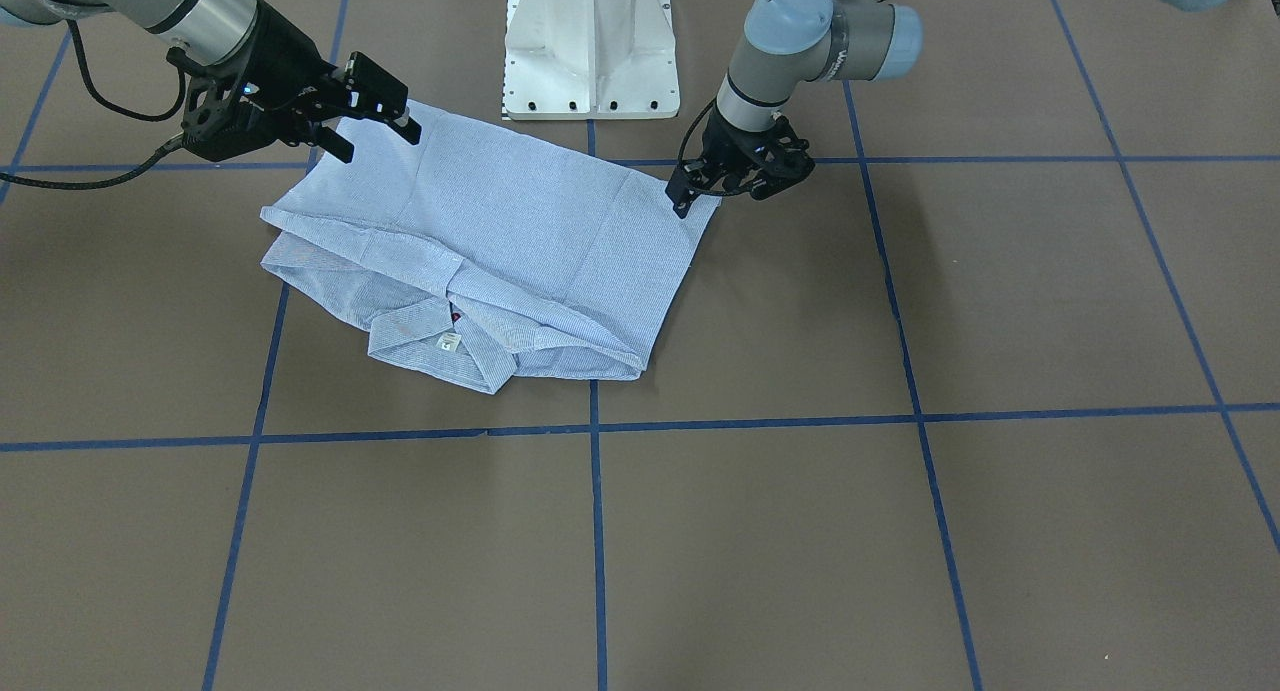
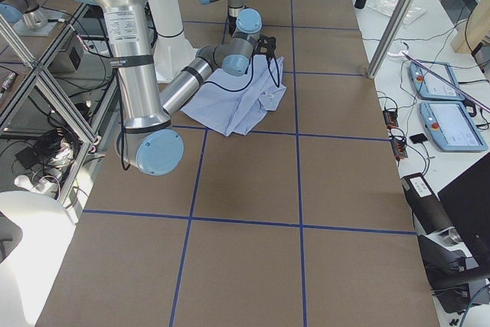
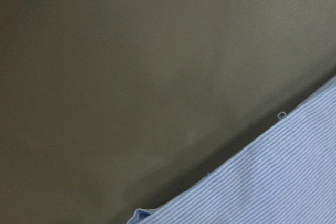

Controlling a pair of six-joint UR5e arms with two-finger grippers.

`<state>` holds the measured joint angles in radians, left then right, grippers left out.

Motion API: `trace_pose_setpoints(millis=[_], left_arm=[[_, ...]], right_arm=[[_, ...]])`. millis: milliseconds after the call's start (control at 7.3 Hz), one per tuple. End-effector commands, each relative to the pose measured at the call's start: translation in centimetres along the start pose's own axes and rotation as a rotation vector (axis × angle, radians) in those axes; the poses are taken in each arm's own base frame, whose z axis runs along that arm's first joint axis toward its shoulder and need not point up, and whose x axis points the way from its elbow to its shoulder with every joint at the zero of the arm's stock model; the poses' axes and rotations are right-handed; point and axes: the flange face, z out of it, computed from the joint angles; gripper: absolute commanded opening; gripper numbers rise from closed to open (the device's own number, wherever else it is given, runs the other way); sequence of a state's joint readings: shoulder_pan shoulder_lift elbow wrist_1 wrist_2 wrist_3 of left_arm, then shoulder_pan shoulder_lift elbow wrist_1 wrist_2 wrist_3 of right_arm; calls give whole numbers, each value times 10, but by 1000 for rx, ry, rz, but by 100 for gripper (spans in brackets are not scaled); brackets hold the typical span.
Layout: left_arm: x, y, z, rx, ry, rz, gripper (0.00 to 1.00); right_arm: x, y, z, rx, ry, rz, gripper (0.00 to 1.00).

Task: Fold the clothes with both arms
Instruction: 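Grasp the shirt edge nearest the left gripper with the left gripper, then pull the shirt edge with the left gripper away from the robot, straightening it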

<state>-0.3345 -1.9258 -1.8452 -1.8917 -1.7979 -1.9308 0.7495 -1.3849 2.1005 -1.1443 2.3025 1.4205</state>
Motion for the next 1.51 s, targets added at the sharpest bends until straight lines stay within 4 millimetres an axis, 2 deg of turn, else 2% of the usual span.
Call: trace_pose_setpoints(millis=[0, 274, 411, 685, 822, 1095, 1232, 1369], left_arm=[[-1, -1, 3, 1, -7, 0, 62], [0, -1, 1, 4, -12, 0, 25], [2, 0, -1, 8, -28, 4, 2], [6, 1, -19, 15, -30, 1, 0], [9, -10, -27, 39, -47, -17, 0], [24, -67, -51, 119, -15, -2, 0], [45, -107, -61, 174, 1, 29, 0], [74, -138, -58, 234, 1, 55, 0]], right_arm=[[0, -1, 0, 0, 0, 1, 100], [1, -1, -1, 2, 0, 2, 100], [1, -1, -1, 2, 1, 3, 100], [2, -2, 0, 1, 4, 6, 100], [2, -3, -1, 4, 4, 7, 100], [4, -8, -7, 20, 3, 12, 100], [4, -9, -8, 23, 3, 13, 100], [3, -10, -11, 29, 0, 13, 100]])
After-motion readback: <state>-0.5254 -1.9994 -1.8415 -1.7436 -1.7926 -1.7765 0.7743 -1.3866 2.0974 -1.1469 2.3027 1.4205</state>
